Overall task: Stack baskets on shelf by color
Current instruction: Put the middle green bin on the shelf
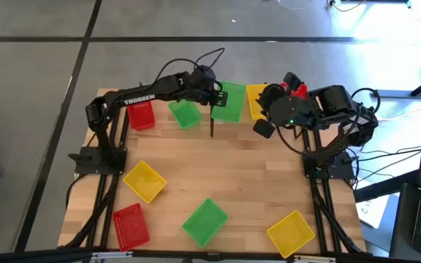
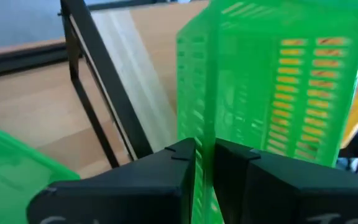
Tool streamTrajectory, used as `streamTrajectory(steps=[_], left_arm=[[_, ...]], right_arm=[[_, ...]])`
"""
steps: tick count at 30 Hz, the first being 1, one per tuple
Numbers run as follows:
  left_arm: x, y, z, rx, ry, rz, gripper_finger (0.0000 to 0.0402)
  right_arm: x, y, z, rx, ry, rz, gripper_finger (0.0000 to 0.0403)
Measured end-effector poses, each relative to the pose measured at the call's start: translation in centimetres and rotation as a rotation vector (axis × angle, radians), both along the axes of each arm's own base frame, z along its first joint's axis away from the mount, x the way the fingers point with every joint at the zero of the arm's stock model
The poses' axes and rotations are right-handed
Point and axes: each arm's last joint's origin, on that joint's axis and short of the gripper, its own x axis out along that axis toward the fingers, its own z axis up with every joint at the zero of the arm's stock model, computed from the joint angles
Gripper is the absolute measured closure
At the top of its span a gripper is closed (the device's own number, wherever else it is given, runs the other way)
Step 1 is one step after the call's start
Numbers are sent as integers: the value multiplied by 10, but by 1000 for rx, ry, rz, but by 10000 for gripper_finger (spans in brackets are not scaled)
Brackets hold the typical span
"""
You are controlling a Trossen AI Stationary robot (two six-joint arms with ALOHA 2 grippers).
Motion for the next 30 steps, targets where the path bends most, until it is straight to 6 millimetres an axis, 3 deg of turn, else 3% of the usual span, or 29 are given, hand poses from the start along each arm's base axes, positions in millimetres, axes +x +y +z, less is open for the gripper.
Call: streamTrajectory(steps=[7,16,21,30], left_arm=[[4,-1,-4,20,19,-24,359],[3,1,-3,82,38,-27,399],[3,2,-2,100,45,-36,394],[-21,-12,42,368,64,-201,390]], right_arm=[[0,0,0,-9,11,10,327],[0,0,0,-9,11,11,327],[0,0,0,-2,16,22,327],[3,7,-5,220,108,306,327]])
